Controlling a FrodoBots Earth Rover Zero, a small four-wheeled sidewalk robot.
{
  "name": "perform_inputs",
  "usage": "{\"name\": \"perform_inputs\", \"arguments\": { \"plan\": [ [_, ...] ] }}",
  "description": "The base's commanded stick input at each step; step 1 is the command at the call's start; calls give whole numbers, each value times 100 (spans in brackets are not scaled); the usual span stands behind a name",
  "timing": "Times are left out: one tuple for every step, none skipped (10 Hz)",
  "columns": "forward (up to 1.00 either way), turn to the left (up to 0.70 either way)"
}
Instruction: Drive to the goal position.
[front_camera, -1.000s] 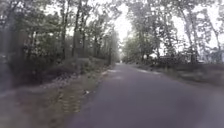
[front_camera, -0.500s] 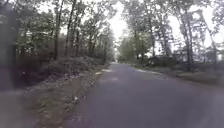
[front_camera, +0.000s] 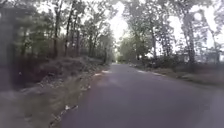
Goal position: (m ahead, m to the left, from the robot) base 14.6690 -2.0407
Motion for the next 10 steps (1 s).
{"name": "perform_inputs", "arguments": {
  "plan": [
    [70,-1],
    [70,-1],
    [70,-1],
    [70,-1],
    [70,-1],
    [70,-1],
    [70,-1],
    [70,-2],
    [70,-3],
    [70,-3]
  ]
}}
